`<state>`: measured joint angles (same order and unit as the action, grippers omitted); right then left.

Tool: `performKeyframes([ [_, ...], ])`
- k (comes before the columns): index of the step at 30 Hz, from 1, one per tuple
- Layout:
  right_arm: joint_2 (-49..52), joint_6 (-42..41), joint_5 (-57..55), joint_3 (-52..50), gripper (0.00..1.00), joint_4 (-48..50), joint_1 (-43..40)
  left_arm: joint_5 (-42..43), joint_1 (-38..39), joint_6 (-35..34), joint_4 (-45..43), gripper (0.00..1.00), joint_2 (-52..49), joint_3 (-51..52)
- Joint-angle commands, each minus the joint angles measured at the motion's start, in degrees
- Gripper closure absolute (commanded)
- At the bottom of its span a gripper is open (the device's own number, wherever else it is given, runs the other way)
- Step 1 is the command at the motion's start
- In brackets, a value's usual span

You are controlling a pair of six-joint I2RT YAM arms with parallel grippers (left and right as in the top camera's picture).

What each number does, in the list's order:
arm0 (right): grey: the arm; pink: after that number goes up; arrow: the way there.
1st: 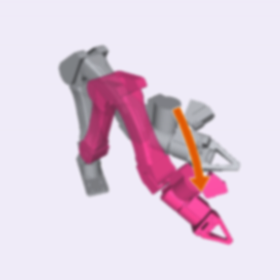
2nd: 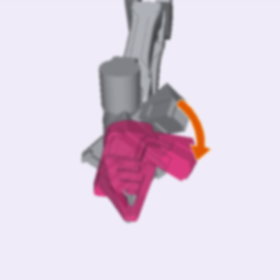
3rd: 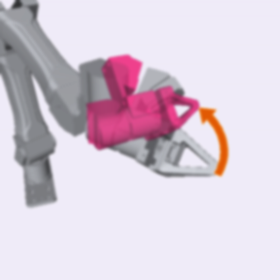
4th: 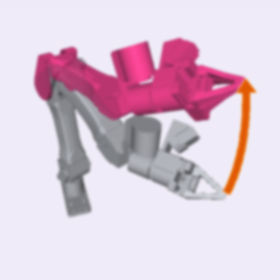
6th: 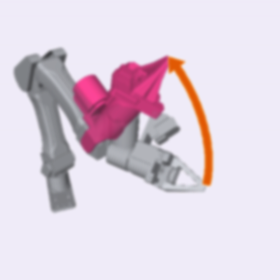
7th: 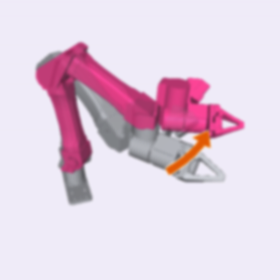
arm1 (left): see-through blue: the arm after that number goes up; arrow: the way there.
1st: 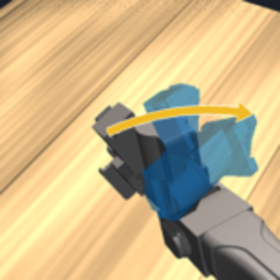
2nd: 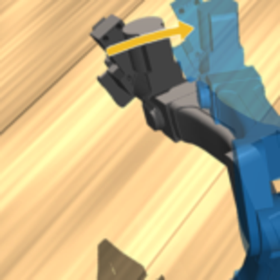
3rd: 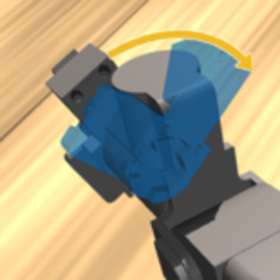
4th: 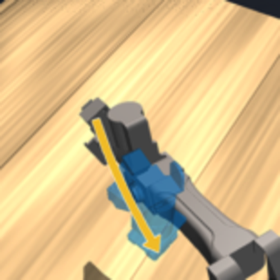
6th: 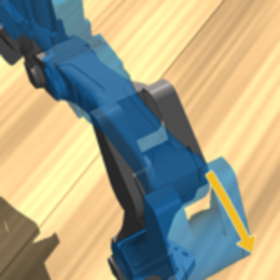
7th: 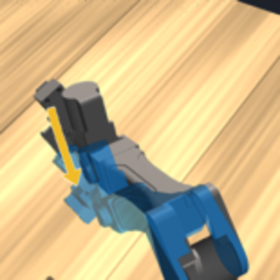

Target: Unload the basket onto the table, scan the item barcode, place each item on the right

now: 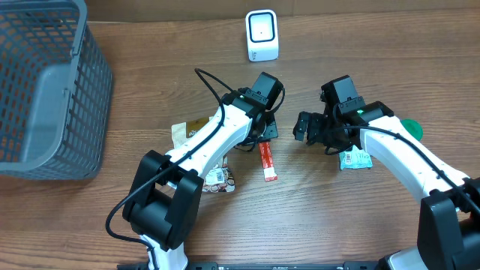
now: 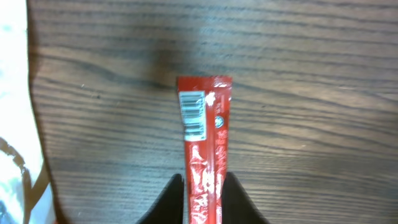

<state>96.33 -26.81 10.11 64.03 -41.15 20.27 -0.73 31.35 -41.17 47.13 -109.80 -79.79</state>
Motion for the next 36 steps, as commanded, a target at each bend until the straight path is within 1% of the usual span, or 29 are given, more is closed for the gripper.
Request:
performKeyframes([
  [1, 0.46, -0.2, -0.02, -0.39, 0.0, 0.31, -0.04, -3.04, -0.22, -0.5, 2.21, 0.96, -0.24, -0.92],
  [6, 0.46, -0.2, -0.02, -0.39, 0.0, 0.31, -0.04, -3.23, -0.15, -3.91, 5.44, 0.96, -3.32, -0.83],
  [8, 0.46, -0.22, -0.02, -0.39, 0.0, 0.31, -0.04, -2.01, 0.0, -4.02, 5.84, 0.96, -5.09, -0.83],
  [16, 0.46, -0.2, -0.02, -0.39, 0.0, 0.31, -0.04, 8.92, 0.15, -3.78, 4.2, 0.96, -12.76, -0.83],
  [20, 0.46, -0.2, -0.02, -0.39, 0.0, 0.31, -0.04, 12.31, -0.07, -1.09, 3.48, 0.96, -13.22, -0.94],
  [23, 0.46, -0.2, -0.02, -0.39, 0.0, 0.31, -0.04, 11.76, -0.87, -0.07, 5.16, 0.96, -11.72, -1.95],
  [28, 0.46, -0.22, -0.02, -0.39, 0.0, 0.31, -0.04, 7.23, -2.89, 0.09, 7.15, 0.96, -7.63, -2.89],
  [33, 0.46, -0.2, -0.02, -0.39, 0.0, 0.31, -0.04, 7.21, -3.96, 0.09, 7.04, 0.96, -5.62, -2.89],
  [36, 0.46, -0.2, -0.02, -0.39, 0.0, 0.31, -0.04, 7.19, -3.56, 0.07, 9.7, 0.96, -6.05, -2.86],
])
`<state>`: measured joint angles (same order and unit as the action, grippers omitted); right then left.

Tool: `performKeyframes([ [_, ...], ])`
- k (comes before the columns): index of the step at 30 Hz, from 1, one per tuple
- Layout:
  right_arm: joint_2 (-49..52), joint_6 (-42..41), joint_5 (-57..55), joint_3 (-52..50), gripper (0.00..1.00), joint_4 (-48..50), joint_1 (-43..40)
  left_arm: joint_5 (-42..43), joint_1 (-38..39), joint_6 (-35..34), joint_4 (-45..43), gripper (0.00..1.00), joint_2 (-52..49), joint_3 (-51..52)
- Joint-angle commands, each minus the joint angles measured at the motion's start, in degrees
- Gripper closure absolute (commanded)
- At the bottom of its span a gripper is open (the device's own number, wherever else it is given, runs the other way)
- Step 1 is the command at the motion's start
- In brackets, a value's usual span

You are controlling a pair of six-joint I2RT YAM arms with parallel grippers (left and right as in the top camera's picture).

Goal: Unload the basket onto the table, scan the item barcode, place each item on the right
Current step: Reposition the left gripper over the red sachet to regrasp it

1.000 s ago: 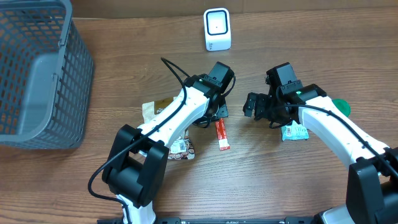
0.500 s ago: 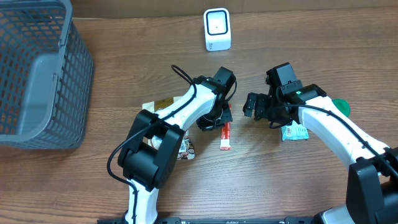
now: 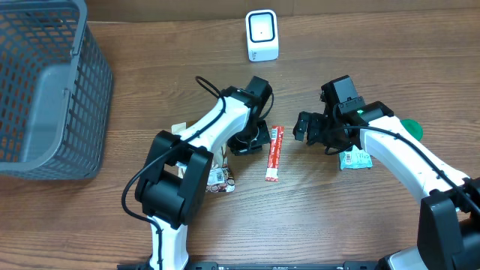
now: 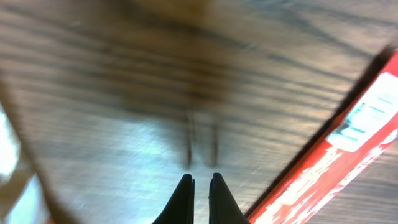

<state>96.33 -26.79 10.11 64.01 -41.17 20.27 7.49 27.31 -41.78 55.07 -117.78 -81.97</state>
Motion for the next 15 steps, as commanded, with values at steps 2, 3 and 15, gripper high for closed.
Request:
performKeyframes([
  [2, 0.46, -0.22, -0.04, -0.37, 0.0, 0.33, -0.04, -1.03, 1.33, 0.68, 3.5, 0.96, 1.49, -0.5],
  [3, 0.46, -0.22, -0.02, -0.37, 0.0, 0.33, -0.04, -1.01, 1.86, 0.68, 3.89, 0.96, 1.33, -0.28],
  [15, 0.46, -0.22, -0.02, -0.37, 0.0, 0.33, -0.04, 4.35, 8.57, -1.09, -0.63, 0.93, 1.16, 5.4],
])
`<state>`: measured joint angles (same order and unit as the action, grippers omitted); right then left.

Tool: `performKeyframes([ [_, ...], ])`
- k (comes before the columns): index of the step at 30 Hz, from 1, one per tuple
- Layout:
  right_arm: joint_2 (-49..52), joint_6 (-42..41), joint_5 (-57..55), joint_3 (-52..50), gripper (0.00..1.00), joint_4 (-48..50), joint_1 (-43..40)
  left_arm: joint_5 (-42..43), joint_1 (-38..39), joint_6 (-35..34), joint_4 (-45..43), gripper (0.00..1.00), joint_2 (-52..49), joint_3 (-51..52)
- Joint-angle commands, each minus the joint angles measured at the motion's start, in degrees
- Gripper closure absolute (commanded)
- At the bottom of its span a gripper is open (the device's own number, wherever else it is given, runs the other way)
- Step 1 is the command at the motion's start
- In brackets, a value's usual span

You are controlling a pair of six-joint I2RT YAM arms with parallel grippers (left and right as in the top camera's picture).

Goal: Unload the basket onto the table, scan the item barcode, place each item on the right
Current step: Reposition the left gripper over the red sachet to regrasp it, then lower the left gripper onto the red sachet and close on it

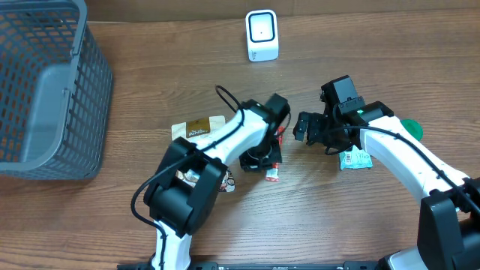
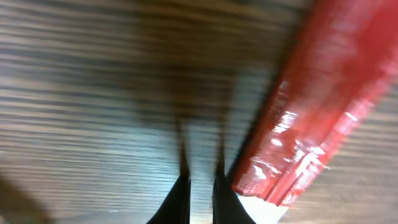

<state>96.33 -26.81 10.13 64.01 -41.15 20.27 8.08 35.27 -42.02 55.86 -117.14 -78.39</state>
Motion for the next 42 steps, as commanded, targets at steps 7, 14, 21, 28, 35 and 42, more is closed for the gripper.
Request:
performKeyframes([
  [7, 0.46, -0.2, -0.04, -0.37, 0.0, 0.31, -0.04, 8.52, 0.13, 0.9, -1.46, 0.96, 0.61, 1.84],
  [14, 0.46, -0.22, -0.04, -0.37, 0.0, 0.31, -0.04, 4.66, -4.59, 2.12, 5.14, 0.96, 0.83, -3.85],
  [21, 0.46, -0.2, -0.04, -0.37, 0.0, 0.31, -0.04, 4.57, -7.63, 4.0, 2.4, 0.8, 0.81, -9.27],
  [28, 0.46, -0.2, -0.04, -0.37, 0.0, 0.31, -0.04, 3.39, -8.24, 3.98, -3.23, 0.67, 0.79, -9.03],
  [35, 0.46, -0.22, -0.07, -0.37, 0.0, 0.31, -0.04, 0.33, -7.26, 3.23, -4.33, 0.74, 0.39, -8.59],
  [42, 0.46, -0.2, -0.04, -0.37, 0.0, 0.31, -0.04, 0.26, -6.78, 3.23, -5.68, 0.75, 0.24, -8.33],
])
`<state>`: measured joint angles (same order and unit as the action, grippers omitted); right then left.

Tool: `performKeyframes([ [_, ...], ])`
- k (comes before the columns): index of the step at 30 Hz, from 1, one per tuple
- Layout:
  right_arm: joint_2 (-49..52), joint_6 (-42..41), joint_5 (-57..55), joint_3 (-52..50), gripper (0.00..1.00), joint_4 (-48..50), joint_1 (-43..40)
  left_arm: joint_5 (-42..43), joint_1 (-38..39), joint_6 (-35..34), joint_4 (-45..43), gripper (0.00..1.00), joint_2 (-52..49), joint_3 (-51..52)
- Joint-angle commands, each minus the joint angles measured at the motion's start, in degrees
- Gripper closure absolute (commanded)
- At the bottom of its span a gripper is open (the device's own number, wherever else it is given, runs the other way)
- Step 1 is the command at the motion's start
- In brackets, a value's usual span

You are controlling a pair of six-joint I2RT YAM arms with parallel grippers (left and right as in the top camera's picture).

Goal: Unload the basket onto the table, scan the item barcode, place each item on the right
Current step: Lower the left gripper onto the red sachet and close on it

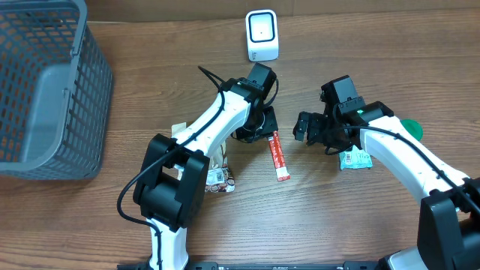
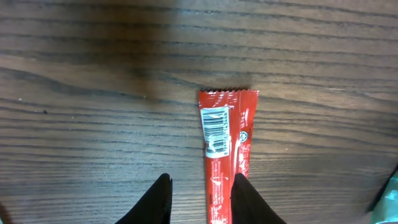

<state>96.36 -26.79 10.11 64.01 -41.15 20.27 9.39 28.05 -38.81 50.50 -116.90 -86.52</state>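
Note:
A red stick packet (image 1: pixel 279 157) lies flat on the wooden table (image 1: pixel 150 90), its white barcode (image 2: pixel 216 129) facing up. My left gripper (image 1: pixel 259 126) is low over the packet's far end. In the left wrist view the left gripper (image 2: pixel 202 196) is open, and the packet (image 2: pixel 225 162) runs between the fingers, close against the right fingertip (image 2: pixel 249 200). The white scanner (image 1: pixel 262 35) stands at the back of the table. My right gripper (image 1: pixel 305 126) hovers to the right of the packet; its jaws cannot be made out.
A grey mesh basket (image 1: pixel 45 90) fills the left side. Several snack packets (image 1: pixel 216 177) lie beside the left arm. A teal packet (image 1: pixel 355 159) and a green object (image 1: pixel 412 127) lie under the right arm.
The left gripper was shut and empty over the packet's near end. It is now open at the packet's far end with the packet between its fingers. The packet lies at a new angle.
At first the left fingers flanked the red packet closely. Then the gripper was shut and empty on the table left of the packet, then shut beside its near end. The packet's angle differed at each moment. The right arm stayed still throughout.

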Motion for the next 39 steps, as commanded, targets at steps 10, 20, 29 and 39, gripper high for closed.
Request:
performKeyframes([
  [10, 0.44, -0.24, -0.02, -0.37, 0.0, 0.31, -0.04, -4.98, 1.33, -2.14, -0.42, 0.77, 0.0, 0.17],
  [20, 0.44, -0.22, -0.02, -0.37, 0.0, 0.31, -0.04, -5.14, 1.99, -2.56, -1.51, 0.76, 0.0, 0.17],
  [29, 0.44, -0.22, -0.02, -0.37, 0.0, 0.31, -0.04, -5.11, 2.16, -2.58, -1.51, 0.73, 0.0, 0.17],
  [39, 0.44, -0.22, -0.04, -0.37, 0.0, 0.31, -0.04, -5.55, 2.36, -3.65, -1.73, 0.73, 0.0, 0.17],
])
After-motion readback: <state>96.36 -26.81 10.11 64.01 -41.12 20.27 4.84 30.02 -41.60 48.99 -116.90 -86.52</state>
